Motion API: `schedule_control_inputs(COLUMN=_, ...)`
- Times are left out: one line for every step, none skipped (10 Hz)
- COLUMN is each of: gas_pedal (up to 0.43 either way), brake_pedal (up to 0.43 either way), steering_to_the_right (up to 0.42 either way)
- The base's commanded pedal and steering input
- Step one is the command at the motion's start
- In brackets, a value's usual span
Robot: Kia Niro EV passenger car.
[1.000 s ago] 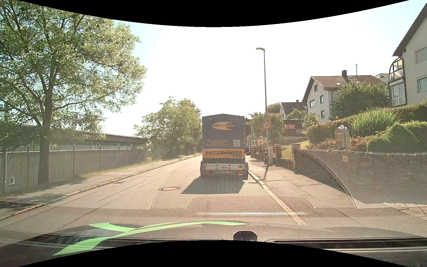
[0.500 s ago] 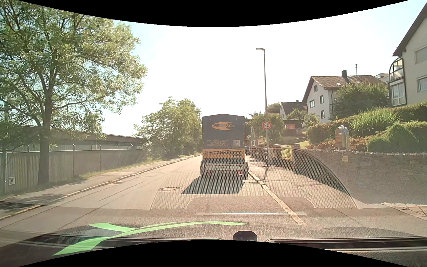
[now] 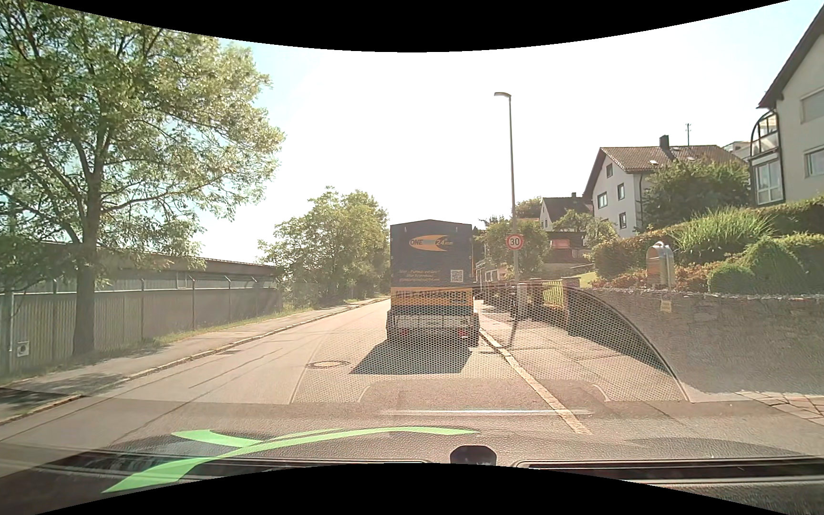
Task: Follow the waypoints while adhering to traffic rules and regulations
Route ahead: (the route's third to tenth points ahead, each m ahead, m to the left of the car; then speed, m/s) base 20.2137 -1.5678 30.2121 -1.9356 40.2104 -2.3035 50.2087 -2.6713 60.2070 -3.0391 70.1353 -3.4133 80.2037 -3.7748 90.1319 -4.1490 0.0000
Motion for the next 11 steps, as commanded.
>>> schedule_control_inputs(gas_pedal=0.0, brake_pedal=0.567, steering_to_the_right=0.004)
schedule_control_inputs(gas_pedal=0.0, brake_pedal=0.567, steering_to_the_right=0.004)
schedule_control_inputs(gas_pedal=0.0, brake_pedal=0.561, steering_to_the_right=0.005)
schedule_control_inputs(gas_pedal=0.0, brake_pedal=0.567, steering_to_the_right=0.004)
schedule_control_inputs(gas_pedal=0.0, brake_pedal=0.561, steering_to_the_right=0.005)
schedule_control_inputs(gas_pedal=0.0, brake_pedal=0.567, steering_to_the_right=0.005)
schedule_control_inputs(gas_pedal=0.0, brake_pedal=0.567, steering_to_the_right=0.004)
schedule_control_inputs(gas_pedal=0.0, brake_pedal=0.561, steering_to_the_right=0.005)
schedule_control_inputs(gas_pedal=0.0, brake_pedal=0.567, steering_to_the_right=0.005)
schedule_control_inputs(gas_pedal=0.0, brake_pedal=0.567, steering_to_the_right=0.004)
schedule_control_inputs(gas_pedal=0.0, brake_pedal=0.567, steering_to_the_right=0.005)
